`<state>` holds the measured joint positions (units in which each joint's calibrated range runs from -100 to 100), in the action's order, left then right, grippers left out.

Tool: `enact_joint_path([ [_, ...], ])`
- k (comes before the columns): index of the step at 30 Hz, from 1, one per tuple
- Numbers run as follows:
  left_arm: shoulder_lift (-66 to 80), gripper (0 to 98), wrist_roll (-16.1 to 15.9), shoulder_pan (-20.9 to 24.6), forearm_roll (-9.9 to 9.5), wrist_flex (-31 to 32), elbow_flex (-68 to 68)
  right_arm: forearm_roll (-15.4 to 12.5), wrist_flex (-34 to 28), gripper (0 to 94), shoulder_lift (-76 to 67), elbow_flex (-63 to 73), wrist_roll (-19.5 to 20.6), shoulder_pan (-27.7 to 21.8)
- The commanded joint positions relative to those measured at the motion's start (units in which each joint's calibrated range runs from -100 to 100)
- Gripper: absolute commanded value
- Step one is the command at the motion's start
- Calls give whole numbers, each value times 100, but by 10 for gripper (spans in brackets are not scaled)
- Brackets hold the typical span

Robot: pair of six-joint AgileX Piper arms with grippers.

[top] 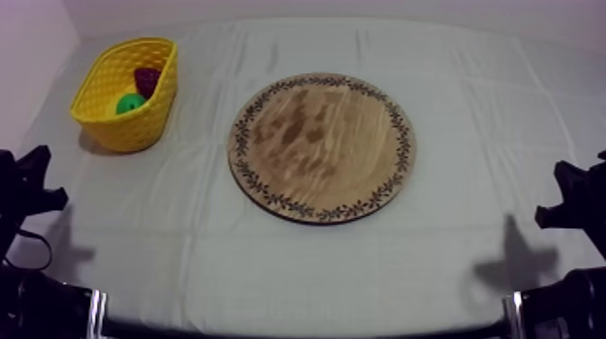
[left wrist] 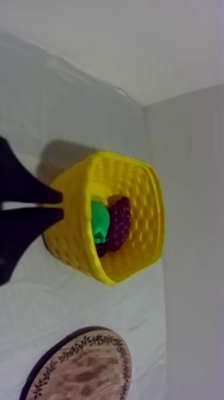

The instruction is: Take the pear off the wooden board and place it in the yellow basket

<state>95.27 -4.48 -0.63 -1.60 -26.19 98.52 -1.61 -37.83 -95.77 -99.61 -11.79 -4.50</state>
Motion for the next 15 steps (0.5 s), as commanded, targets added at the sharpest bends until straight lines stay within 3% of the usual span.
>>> enact_joint_path([
  [1,78,0,16,6,-16,-28,65,2,1,5,1,-5,0,-1],
  [15,443,0,477,-27,-63,-279,147,2,1,5,1,-5,0,-1],
])
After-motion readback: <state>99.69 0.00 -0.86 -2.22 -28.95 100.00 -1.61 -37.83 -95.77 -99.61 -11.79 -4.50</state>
